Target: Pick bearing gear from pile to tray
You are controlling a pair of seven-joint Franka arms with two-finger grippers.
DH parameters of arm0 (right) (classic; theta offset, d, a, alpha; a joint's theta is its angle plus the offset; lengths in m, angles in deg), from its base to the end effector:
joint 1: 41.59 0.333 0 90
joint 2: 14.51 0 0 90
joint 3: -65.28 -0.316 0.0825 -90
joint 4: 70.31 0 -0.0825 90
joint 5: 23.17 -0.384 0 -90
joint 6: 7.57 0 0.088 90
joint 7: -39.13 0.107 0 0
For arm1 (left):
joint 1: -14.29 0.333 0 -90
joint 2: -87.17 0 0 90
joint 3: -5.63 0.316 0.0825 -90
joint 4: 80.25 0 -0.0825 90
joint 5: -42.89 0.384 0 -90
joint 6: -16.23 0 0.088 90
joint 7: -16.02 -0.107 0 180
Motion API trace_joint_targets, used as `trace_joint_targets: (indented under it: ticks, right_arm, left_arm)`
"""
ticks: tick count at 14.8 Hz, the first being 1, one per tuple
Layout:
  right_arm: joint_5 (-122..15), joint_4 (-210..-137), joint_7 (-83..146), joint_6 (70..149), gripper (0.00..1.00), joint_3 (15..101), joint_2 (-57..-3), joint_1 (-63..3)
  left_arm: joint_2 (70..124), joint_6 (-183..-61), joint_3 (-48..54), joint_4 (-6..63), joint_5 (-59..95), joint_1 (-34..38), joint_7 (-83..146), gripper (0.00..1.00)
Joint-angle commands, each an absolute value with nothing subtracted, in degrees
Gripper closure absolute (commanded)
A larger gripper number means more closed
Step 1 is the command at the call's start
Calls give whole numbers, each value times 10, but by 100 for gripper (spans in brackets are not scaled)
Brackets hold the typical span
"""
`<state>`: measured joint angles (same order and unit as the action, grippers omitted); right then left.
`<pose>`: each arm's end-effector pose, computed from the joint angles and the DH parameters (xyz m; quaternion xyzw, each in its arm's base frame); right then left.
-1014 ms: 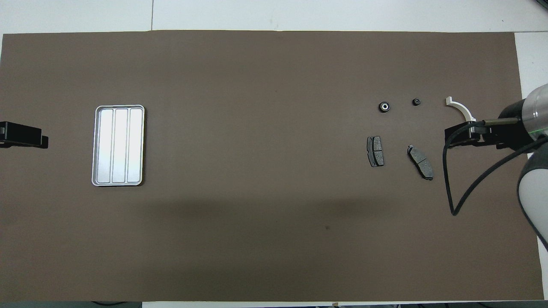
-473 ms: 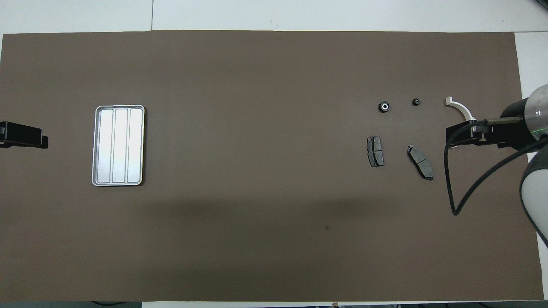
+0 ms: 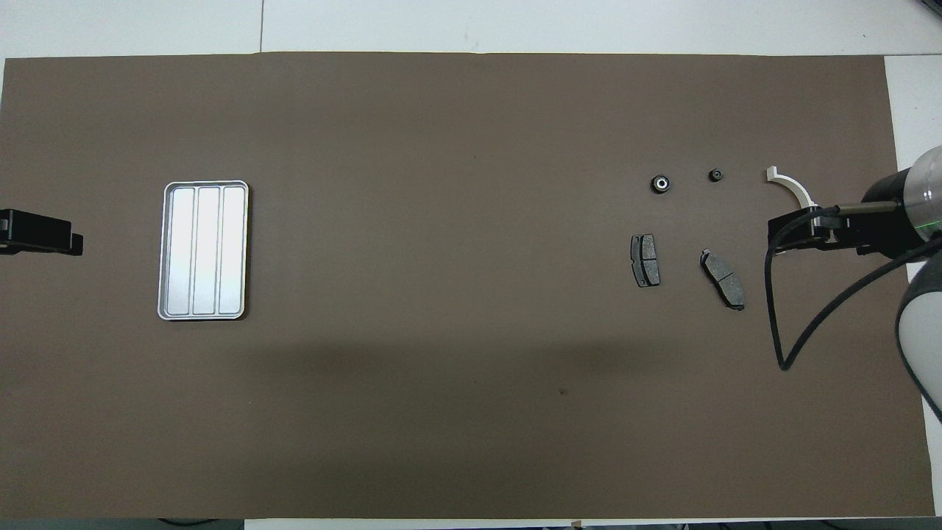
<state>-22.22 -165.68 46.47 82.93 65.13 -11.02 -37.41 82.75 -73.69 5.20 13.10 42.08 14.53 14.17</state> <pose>0.5336 0.0387 0.6142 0.9996 -0.0261 -0.0111 0.0095 0.5301 -0.0034 0.6386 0.9998 -0.0179 0.0087 0.0067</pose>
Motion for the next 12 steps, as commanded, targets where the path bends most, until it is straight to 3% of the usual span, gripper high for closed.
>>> trace_joint_targets:
  ticks: [1, 5, 12]
  right_arm:
    - [-233, -1679, 445, 867, 0, 654, -100, -377]
    - [-232, -1711, 459, 945, 0, 655, -127, -370]
    - [-227, -1708, 566, 1096, 0, 654, -283, -358]
  left_arm:
    - [823, -730, 59, 134, 416, 138, 137, 0]
    - [823, -730, 59, 134, 416, 138, 137, 0]
    - [823, -730, 59, 134, 416, 138, 137, 0]
